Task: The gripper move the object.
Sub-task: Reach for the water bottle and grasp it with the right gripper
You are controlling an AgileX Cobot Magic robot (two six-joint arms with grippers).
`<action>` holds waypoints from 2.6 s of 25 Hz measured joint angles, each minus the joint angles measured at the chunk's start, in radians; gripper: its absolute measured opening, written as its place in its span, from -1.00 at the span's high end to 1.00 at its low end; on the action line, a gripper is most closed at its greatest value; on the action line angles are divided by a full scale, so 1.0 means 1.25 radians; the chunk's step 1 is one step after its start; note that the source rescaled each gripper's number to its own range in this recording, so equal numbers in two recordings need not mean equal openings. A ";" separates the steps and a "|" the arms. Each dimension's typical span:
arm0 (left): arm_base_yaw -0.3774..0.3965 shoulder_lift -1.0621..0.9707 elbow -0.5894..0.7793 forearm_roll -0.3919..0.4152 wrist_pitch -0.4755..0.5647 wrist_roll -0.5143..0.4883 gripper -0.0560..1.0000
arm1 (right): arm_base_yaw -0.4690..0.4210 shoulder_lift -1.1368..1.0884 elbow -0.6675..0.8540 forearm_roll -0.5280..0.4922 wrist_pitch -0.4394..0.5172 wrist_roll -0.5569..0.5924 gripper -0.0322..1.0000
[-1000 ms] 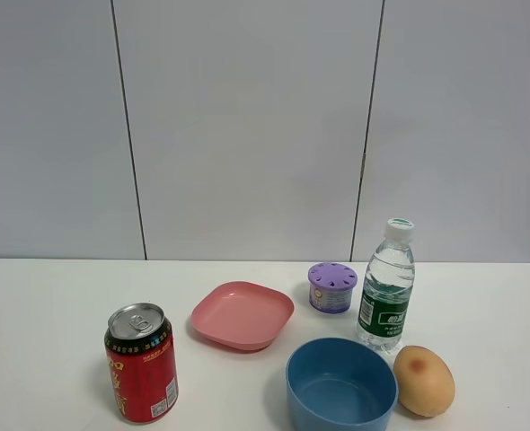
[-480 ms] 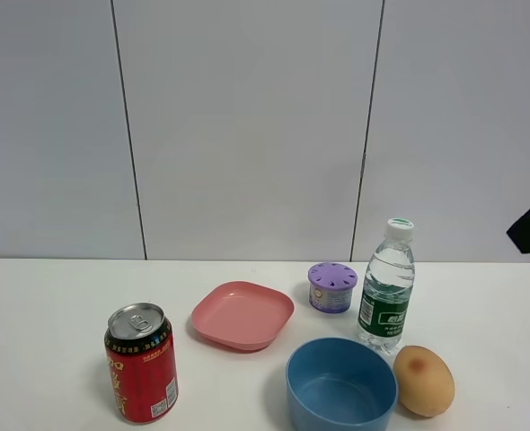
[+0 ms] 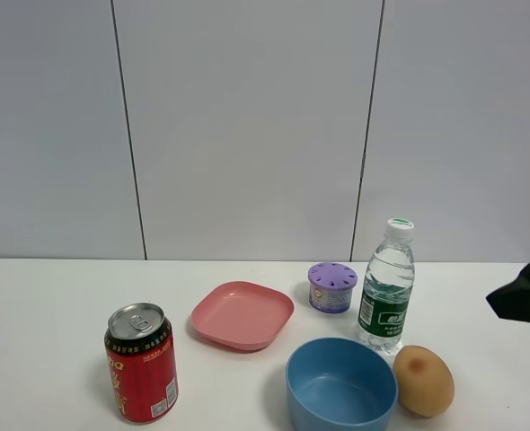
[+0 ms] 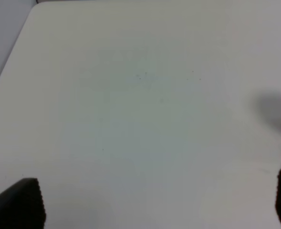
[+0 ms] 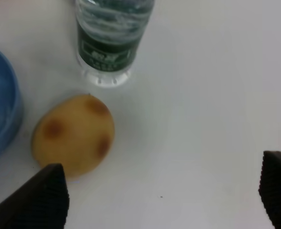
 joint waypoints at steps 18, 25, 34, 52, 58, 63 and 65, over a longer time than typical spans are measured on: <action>0.000 0.000 0.000 0.000 0.000 0.000 -1.00 | -0.070 0.197 0.002 -0.001 -0.324 0.030 -1.00; 0.000 0.000 0.000 0.000 0.000 0.000 -1.00 | -0.070 0.292 0.002 -0.001 -0.472 0.030 -1.00; 0.000 0.000 0.000 0.000 0.000 0.000 -1.00 | -0.070 0.418 0.003 -0.046 -0.662 0.029 -1.00; 0.000 0.000 0.000 0.000 0.000 0.000 -1.00 | -0.068 0.575 0.003 -0.082 -0.929 -0.006 -1.00; 0.000 0.000 0.000 0.000 0.000 0.000 -1.00 | -0.053 0.612 0.003 -0.081 -1.005 -0.008 -1.00; 0.000 0.000 0.000 0.000 0.000 0.000 -1.00 | -0.049 0.633 0.003 -0.081 -1.045 -0.011 -0.91; 0.000 0.000 0.000 0.000 0.000 0.000 -1.00 | -0.049 0.647 -0.006 -0.081 -1.054 -0.013 -0.89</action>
